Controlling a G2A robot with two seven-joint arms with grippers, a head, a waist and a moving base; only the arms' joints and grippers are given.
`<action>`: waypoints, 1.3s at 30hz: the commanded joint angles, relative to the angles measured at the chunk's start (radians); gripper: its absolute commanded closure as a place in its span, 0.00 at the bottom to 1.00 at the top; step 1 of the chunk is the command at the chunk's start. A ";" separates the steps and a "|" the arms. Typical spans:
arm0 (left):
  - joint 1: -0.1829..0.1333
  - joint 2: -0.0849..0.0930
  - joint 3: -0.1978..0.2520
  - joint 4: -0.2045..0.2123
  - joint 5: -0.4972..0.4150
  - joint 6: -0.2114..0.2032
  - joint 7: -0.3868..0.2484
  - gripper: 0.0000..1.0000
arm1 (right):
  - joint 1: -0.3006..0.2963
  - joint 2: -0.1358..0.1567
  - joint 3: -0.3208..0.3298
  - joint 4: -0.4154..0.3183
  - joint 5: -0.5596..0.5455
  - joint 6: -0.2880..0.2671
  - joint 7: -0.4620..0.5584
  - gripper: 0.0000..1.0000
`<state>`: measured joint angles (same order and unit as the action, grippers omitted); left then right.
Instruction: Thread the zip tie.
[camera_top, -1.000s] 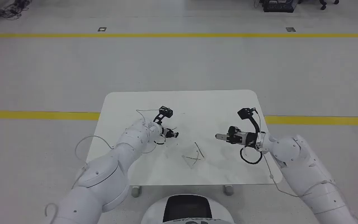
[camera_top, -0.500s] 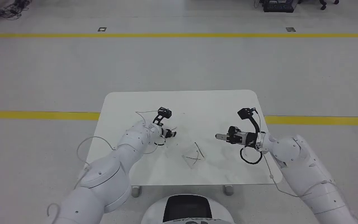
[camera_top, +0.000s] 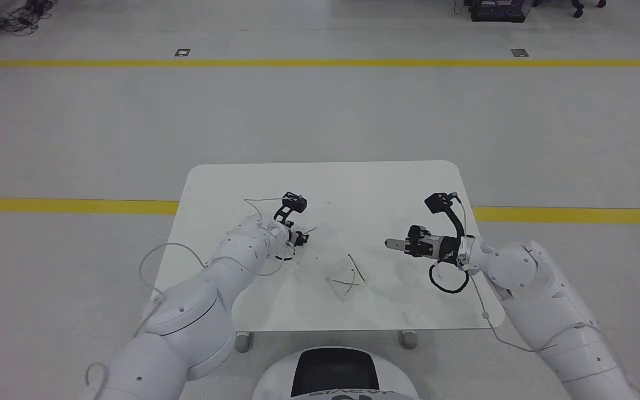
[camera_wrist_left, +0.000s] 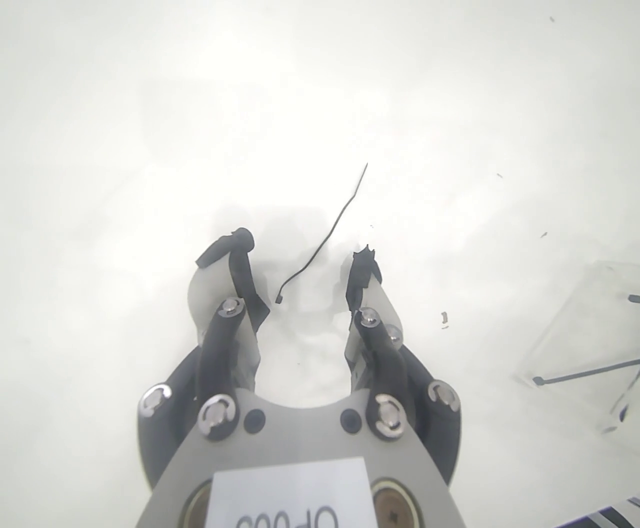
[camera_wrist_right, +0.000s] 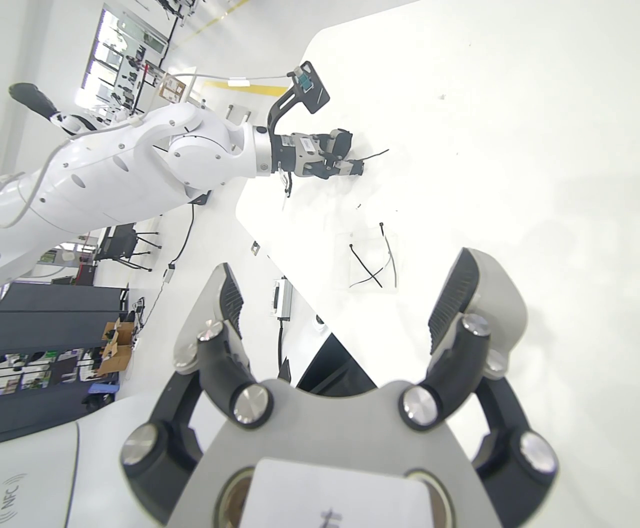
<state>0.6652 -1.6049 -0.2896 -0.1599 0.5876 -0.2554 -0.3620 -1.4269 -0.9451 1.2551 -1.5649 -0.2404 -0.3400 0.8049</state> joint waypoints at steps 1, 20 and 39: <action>-0.001 0.000 0.003 0.001 0.004 0.002 -0.002 0.69 | 0.000 0.000 0.000 0.000 0.000 0.000 0.000 0.00; -0.001 -0.001 0.019 0.006 0.012 0.010 -0.011 1.00 | 0.000 0.000 0.000 0.000 0.000 0.000 0.000 0.00; -0.014 0.005 0.030 -0.003 0.016 -0.017 0.005 1.00 | 0.000 0.000 0.000 0.000 0.000 0.000 0.000 0.00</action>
<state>0.6519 -1.6002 -0.2607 -0.1623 0.6005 -0.2735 -0.3592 -1.4269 -0.9451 1.2551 -1.5649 -0.2404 -0.3400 0.8049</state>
